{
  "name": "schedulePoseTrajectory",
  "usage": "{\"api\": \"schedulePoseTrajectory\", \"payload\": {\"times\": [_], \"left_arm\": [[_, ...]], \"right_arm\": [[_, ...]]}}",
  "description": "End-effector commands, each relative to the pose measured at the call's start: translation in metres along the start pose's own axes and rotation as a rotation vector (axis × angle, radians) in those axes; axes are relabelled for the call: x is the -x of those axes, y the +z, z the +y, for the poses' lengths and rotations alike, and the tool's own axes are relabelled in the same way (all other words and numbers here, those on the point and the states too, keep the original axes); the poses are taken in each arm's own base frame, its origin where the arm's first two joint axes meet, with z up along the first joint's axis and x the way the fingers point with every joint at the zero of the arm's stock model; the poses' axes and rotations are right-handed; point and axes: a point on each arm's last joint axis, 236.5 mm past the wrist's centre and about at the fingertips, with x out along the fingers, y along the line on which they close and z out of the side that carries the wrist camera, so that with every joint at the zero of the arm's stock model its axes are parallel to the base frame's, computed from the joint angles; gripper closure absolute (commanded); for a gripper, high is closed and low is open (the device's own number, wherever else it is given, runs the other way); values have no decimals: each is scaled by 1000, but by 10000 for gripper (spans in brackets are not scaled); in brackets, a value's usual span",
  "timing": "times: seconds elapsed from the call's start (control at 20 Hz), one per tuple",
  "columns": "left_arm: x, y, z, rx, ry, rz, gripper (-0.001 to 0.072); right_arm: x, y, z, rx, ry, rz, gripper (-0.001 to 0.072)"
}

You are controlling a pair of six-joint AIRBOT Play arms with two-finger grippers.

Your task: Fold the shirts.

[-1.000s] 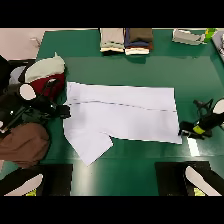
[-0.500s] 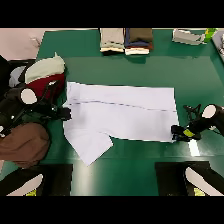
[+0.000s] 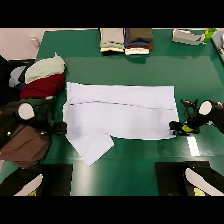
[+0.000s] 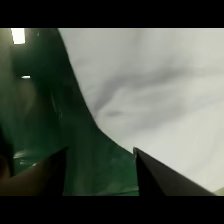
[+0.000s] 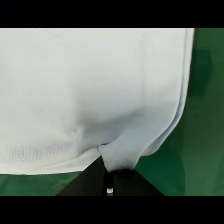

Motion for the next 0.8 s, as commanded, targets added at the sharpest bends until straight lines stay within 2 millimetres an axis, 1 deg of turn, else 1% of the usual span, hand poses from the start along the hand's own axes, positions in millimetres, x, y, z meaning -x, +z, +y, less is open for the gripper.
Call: {"api": "schedulePoseTrajectory", "payload": {"times": [0.0, 0.1, 0.15, 0.2, 0.35, 0.4, 0.55, 0.65, 0.75], "left_arm": [[-26, -20, -15, 5, -29, 14, 210], [-34, -19, -36, -22, -48, -28, 210], [-37, -21, -43, -27, -54, -36, 210], [-40, -25, -45, -40, -52, -25, 210], [-47, -36, -40, -36, -36, 9, 210], [-47, -35, -40, -27, -38, 3, 210], [-46, -21, -46, -19, -62, -56, 211], [-48, -21, -46, -18, -59, -53, 211], [-54, -25, -43, -13, -46, -26, 211]], "right_arm": [[1, 3, 2, 1, 3, -11, 694], [1, 2, 3, -1, 8, -9, 694], [1, 1, 3, 0, 8, -5, 694], [1, 0, 2, 0, 7, 0, 694], [1, -1, 2, 0, 7, 4, 694], [1, -1, 3, 0, 8, 4, 694], [1, -1, 3, 0, 8, 4, 694], [1, -1, 3, 0, 8, 5, 694], [1, -1, 3, 0, 8, 4, 694]]}}
